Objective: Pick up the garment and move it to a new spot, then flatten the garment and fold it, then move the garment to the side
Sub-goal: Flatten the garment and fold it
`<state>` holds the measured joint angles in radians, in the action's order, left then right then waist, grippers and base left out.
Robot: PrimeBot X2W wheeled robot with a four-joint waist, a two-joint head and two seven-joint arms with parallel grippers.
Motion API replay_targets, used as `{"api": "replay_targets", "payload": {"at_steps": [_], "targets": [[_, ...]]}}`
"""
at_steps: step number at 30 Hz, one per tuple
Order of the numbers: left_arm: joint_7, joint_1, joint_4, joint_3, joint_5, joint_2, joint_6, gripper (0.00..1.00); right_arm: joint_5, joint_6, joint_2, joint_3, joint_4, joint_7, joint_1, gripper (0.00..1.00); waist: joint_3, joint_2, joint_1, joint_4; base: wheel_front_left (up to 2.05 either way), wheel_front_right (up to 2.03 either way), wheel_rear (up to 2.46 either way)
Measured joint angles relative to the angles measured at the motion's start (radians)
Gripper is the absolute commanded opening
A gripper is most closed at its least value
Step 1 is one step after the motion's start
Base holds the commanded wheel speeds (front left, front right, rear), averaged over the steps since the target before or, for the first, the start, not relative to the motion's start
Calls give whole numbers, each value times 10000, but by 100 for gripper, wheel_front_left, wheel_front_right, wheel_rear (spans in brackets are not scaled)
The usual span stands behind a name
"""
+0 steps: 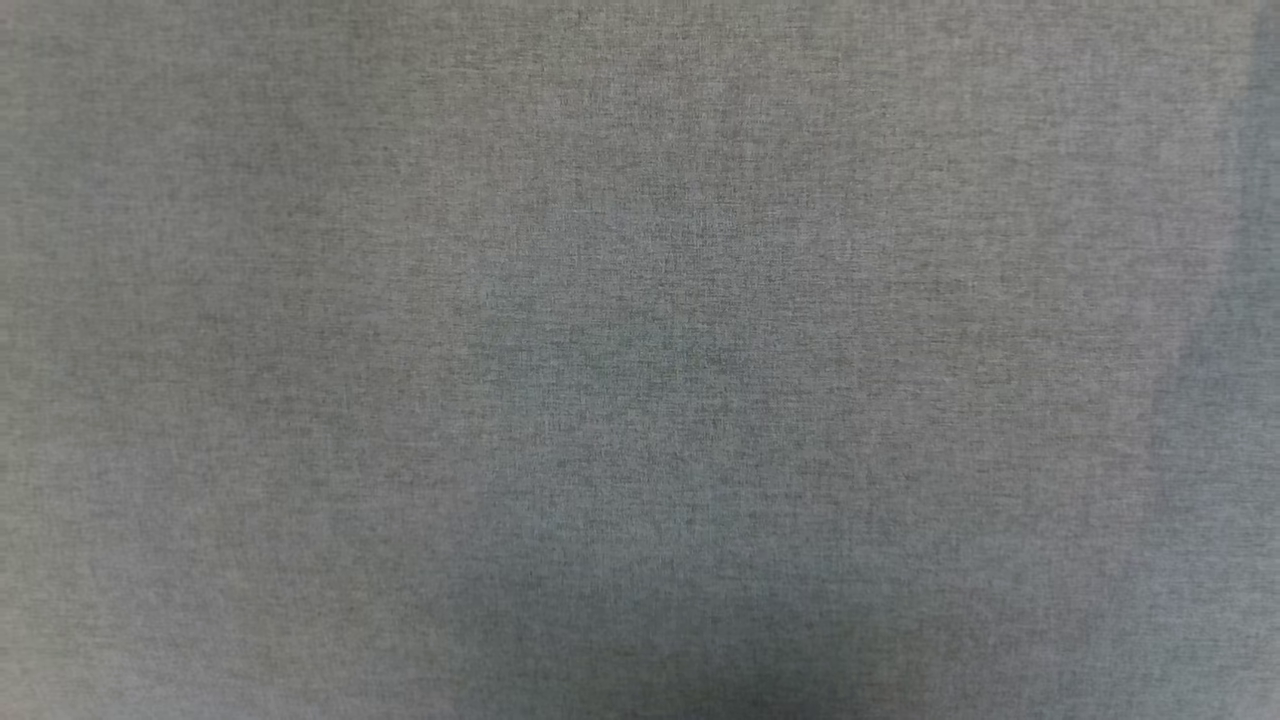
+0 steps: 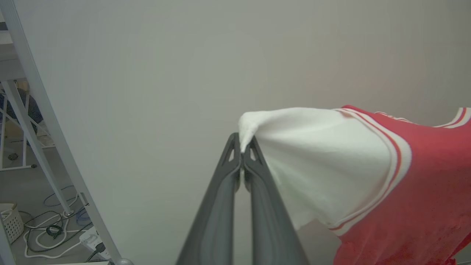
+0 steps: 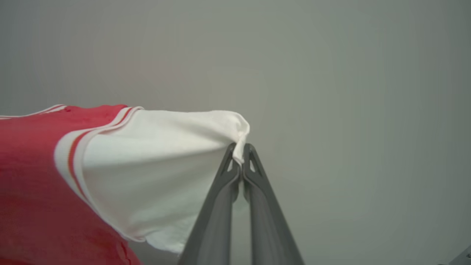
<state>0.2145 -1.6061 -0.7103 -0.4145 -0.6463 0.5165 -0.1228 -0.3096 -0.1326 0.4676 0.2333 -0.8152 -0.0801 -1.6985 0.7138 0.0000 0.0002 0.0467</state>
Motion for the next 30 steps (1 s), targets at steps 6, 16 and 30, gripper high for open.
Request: {"api": "replay_targets", "payload": {"at_steps": [6, 16, 30], "targets": [[318, 1667, 65, -337, -403, -251, -50, 0, -838, 2, 86, 566, -13, -420, 1553, 0, -484, 0, 0, 0, 0, 0, 0], [401, 5476, 560, -1202, -1233, -326, -50, 0, -2767, 2, 813, 1306, 489, -458, 5381, 0, -1833, 0, -3, 28, 0, 0, 0], [31, 9630, 932, -2008, -2098, -230, -46, 0, -4266, 0, 1386, 1902, 1866, -186, 10059, 0, -3986, 0, -3, 121, 0, 0, 0]]}}
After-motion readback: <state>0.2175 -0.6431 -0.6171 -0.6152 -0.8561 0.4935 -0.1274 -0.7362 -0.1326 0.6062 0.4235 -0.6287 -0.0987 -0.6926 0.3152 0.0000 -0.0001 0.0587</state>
